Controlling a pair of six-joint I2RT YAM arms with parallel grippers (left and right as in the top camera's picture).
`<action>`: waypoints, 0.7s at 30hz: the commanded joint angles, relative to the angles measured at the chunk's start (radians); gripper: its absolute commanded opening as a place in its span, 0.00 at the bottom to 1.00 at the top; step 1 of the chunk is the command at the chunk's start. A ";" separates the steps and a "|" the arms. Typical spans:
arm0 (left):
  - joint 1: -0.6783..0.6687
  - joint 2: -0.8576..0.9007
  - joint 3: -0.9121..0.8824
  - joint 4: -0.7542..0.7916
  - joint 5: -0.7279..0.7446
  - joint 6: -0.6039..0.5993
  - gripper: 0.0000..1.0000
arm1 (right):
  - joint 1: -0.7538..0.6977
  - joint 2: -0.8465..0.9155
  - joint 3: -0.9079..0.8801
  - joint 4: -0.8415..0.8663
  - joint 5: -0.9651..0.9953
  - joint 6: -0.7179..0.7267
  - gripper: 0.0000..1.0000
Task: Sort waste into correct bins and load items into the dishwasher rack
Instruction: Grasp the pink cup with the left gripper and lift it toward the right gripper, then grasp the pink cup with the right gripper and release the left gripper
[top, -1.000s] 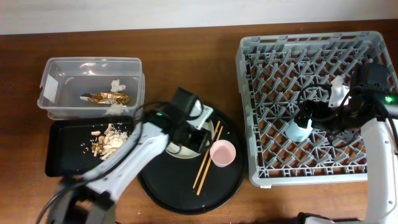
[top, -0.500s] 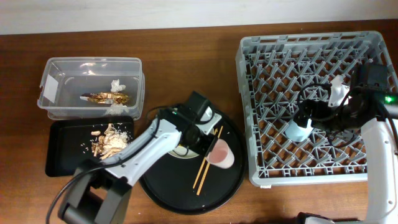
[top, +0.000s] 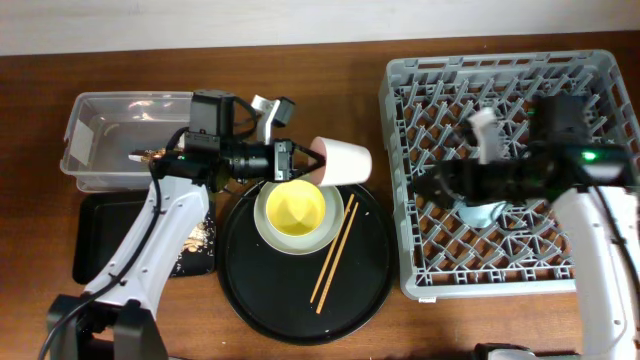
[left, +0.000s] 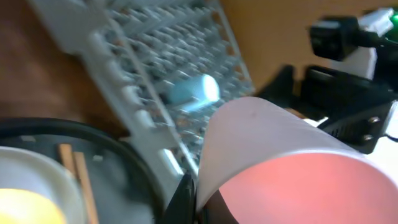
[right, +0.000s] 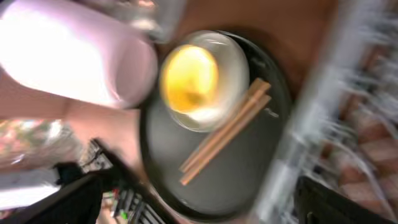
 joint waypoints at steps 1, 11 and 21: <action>-0.011 0.011 0.010 0.027 0.203 -0.026 0.00 | 0.088 0.026 -0.016 0.066 -0.234 -0.043 0.99; -0.011 0.011 0.010 0.028 0.285 -0.027 0.00 | 0.261 0.049 -0.016 0.270 -0.399 -0.043 0.90; -0.011 0.011 0.010 0.028 0.324 -0.027 0.00 | 0.263 0.050 -0.016 0.293 -0.409 -0.043 0.73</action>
